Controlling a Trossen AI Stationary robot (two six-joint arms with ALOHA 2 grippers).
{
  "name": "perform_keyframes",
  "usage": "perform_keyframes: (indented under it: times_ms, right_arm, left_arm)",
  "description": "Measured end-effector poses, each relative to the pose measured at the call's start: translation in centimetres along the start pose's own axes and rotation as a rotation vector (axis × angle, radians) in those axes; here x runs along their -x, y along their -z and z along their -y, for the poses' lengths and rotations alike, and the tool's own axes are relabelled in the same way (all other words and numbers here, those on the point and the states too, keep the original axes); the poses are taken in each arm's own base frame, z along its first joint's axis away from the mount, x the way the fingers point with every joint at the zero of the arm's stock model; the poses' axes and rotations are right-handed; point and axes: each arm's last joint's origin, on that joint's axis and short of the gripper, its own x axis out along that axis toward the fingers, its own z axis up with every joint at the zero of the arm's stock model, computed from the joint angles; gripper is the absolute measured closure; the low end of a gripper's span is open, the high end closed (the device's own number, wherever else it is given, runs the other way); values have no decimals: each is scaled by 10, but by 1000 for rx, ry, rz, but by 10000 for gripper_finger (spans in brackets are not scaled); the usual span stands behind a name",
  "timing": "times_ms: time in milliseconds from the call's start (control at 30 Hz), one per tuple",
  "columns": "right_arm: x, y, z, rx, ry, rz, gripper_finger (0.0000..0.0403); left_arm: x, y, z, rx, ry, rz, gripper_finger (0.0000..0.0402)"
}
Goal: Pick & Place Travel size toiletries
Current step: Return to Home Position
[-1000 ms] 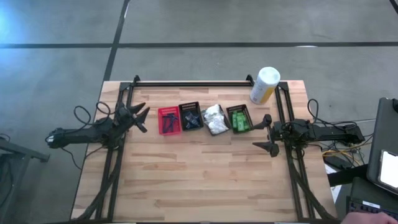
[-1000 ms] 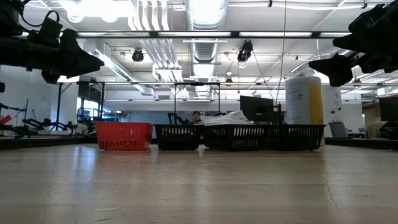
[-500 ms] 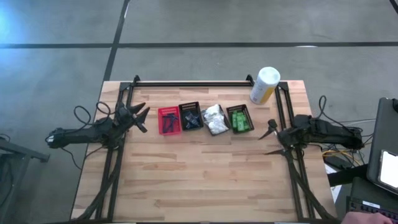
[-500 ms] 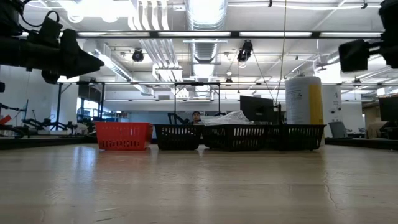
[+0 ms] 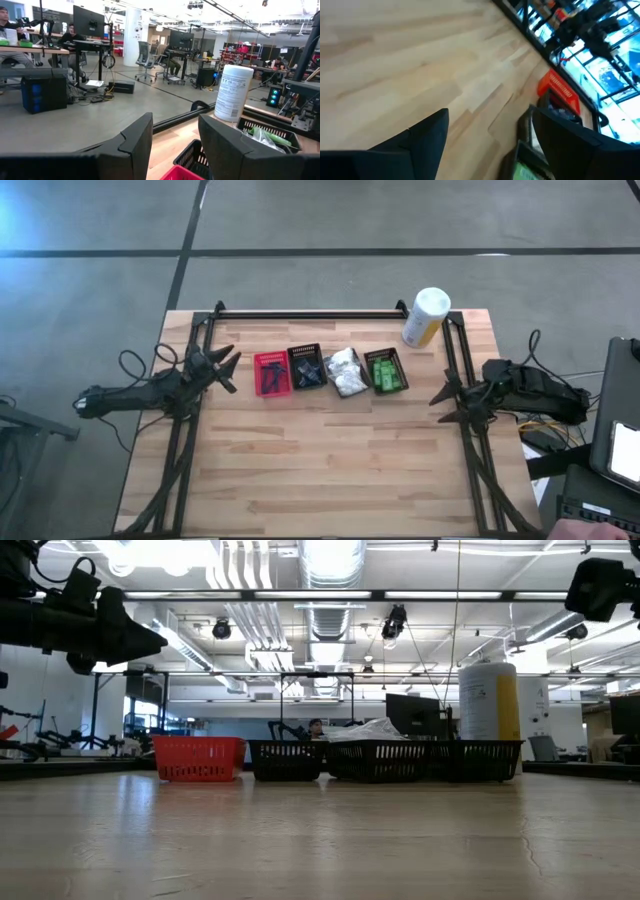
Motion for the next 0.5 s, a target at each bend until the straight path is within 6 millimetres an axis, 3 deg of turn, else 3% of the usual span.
perform_keyframes:
  times_ms: [500]
  right_arm:
    - [1, 2, -1, 19, 5, -36, 152]
  left_arm:
    - [0, 0, 0, 0, 2, 0, 236]
